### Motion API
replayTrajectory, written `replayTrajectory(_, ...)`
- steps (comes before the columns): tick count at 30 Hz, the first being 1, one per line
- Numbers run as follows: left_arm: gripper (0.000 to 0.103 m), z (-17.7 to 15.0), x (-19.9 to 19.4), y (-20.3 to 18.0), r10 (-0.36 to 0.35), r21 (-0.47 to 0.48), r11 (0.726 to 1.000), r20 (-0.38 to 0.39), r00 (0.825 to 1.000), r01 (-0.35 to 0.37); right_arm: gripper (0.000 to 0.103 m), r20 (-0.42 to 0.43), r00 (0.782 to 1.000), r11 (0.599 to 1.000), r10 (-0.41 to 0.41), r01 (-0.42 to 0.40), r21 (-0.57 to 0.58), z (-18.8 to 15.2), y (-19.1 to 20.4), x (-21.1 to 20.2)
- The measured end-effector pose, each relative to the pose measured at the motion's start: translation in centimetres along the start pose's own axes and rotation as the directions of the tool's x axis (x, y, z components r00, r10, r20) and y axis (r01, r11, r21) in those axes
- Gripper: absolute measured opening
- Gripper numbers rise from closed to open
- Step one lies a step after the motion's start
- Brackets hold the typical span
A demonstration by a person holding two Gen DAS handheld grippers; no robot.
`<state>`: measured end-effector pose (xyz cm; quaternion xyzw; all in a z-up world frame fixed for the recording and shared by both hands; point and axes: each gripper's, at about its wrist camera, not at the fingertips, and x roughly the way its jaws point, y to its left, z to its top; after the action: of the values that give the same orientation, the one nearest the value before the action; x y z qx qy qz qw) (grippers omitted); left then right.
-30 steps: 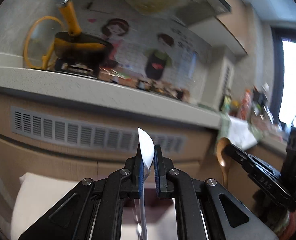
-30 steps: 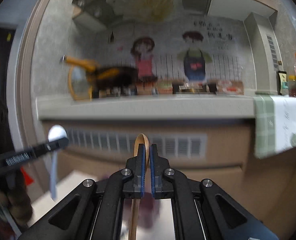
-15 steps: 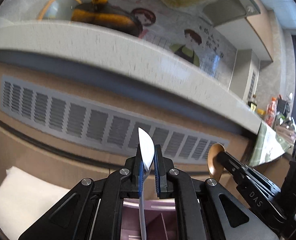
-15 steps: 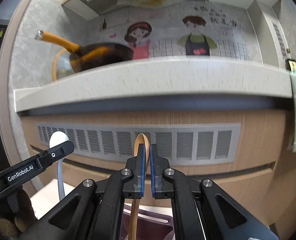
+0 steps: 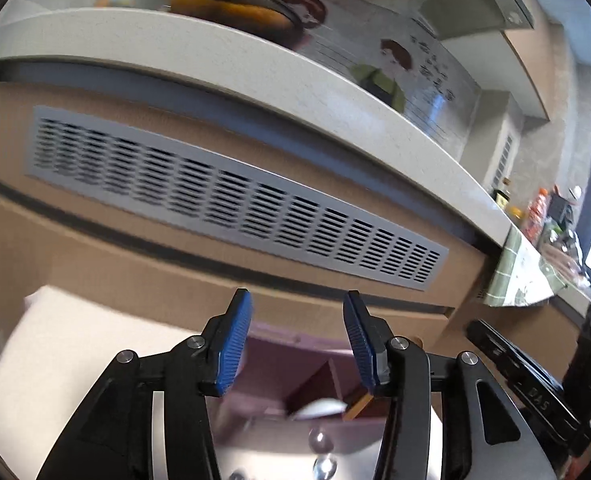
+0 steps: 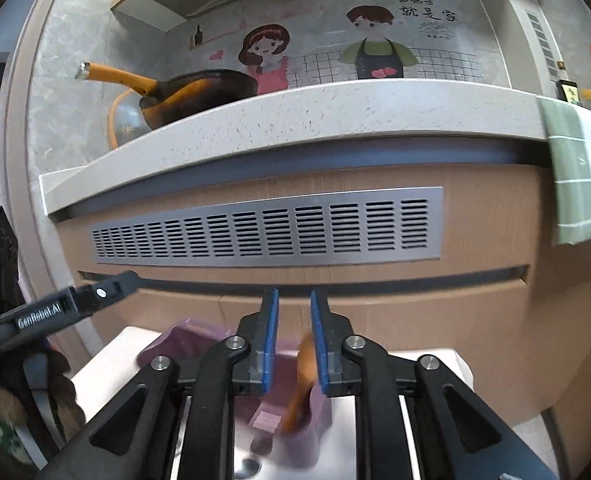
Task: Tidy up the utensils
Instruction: 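Lift both spoons over the maroon caddy and open both grippers to drop them, then grasp a wooden chopstick with the left gripper while the right gripper reaches the ball-handled spoon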
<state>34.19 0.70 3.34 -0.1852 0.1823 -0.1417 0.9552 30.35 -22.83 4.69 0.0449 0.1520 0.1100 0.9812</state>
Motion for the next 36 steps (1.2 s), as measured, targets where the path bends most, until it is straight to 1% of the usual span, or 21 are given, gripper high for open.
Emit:
replayTrajectory(2,0.049,-0.7,-2.2,0.6,0.03,-0.013,0.999,-0.013,0.999,-0.03,0.019,-0.015,1.0,1.0,0.007,-0.007,-0.009,-0.5,0.3,-1.7)
replayTrajectory(4,0.049,-1.7,-4.0,1.1,0.041,-0.013,0.999,-0.038,0.998,-0.042,0.022,-0.053,0.998,0.999,0.025,-0.026,-0.019,-1.1,0.8,-2.6)
replayTrajectory(7,0.049,-4.1,-6.5,1.6,0.066,-0.008,0.998,-0.105,0.992,-0.068,0.022,-0.163,0.984,0.997,0.067,-0.072,-0.027,-2.9,1.8,-3.1)
replayTrajectory(8,0.049,-4.8,-7.2,1.6,0.085,-0.002,0.996,-0.129,0.988,-0.086,0.022,-0.222,0.971,0.995,0.087,-0.095,-0.027,-4.2,2.4,-3.0)
replayTrajectory(9,0.049,-5.9,-8.0,1.8,0.115,0.009,0.993,-0.16,0.98,-0.116,0.022,-0.259,0.96,0.994,0.101,-0.111,-0.024,-5.0,2.8,-2.9)
replayTrajectory(10,0.049,-6.6,-8.5,1.8,0.134,0.014,0.991,-0.175,0.976,-0.133,0.022,-0.294,0.949,0.992,0.114,-0.126,-0.022,-5.8,3.2,-2.6)
replayTrajectory(12,0.049,-8.2,-10.2,2.3,0.172,0.017,0.985,-0.192,0.966,-0.172,0.022,-0.382,0.915,0.989,0.13,-0.148,-0.017,-8.2,4.1,-2.0)
replayTrajectory(14,0.049,-9.8,-11.9,3.1,0.185,-0.001,0.982,-0.195,0.963,-0.189,0.022,-0.435,0.889,0.987,0.146,-0.159,0.006,-10.5,4.7,-1.8)
replayTrajectory(15,0.049,-10.3,-12.4,3.4,0.192,0.002,0.981,-0.209,0.959,-0.196,0.022,-0.45,0.879,0.986,0.157,-0.167,0.018,-11.3,4.9,-1.8)
replayTrajectory(17,0.049,-10.7,-12.8,3.9,0.227,0.04,0.974,-0.231,0.946,-0.224,0.022,-0.482,0.859,0.982,0.172,-0.189,0.014,-12.6,5.6,-1.6)
replayTrajectory(18,0.049,-10.7,-13.0,4.0,0.257,0.06,0.966,-0.225,0.94,-0.25,0.022,-0.496,0.852,0.98,0.166,-0.197,-0.009,-13.2,6.3,-1.5)
replayTrajectory(19,0.049,-10.7,-13.2,4.2,0.283,0.071,0.959,-0.212,0.935,-0.274,0.022,-0.504,0.849,0.978,0.159,-0.204,-0.036,-13.6,7.1,-1.4)
replayTrajectory(20,0.049,-10.7,-13.3,4.5,0.291,0.069,0.957,-0.208,0.934,-0.283,0.022,-0.507,0.848,0.976,0.155,-0.212,-0.056,-13.8,7.6,-1.3)
replayTrajectory(24,0.049,-10.9,-12.9,5.3,0.275,0.037,0.961,-0.236,0.932,-0.274,0.022,-0.514,0.846,0.958,0.146,-0.251,-0.141,-14.3,10.0,-0.8)
replayTrajectory(26,0.049,-11.1,-12.5,5.4,0.272,0.037,0.962,-0.254,0.928,-0.272,0.022,-0.522,0.844,0.954,0.119,-0.243,-0.174,-14.4,10.8,0.0)
replayTrajectory(28,0.049,-11.3,-12.2,5.7,0.268,0.033,0.962,-0.272,0.924,-0.27,0.022,-0.53,0.841,0.955,0.104,-0.234,-0.184,-14.4,11.3,0.7)
replayTrajectory(32,0.049,-11.2,-12.1,6.0,0.271,0.025,0.961,-0.276,0.922,-0.276,0.023,-0.556,0.83,0.954,0.054,-0.208,-0.218,-14.3,12.6,1.8)
replayTrajectory(33,0.049,-11.2,-12.1,6.1,0.271,0.02,0.961,-0.277,0.922,-0.276,0.024,-0.556,0.831,0.952,0.034,-0.196,-0.236,-14.5,12.9,1.8)
replayTrajectory(36,0.049,-11.3,-12.1,6.4,0.274,0.013,0.959,-0.283,0.919,-0.282,0.024,-0.534,0.845,0.935,-0.018,-0.176,-0.309,-15.0,13.7,1.3)
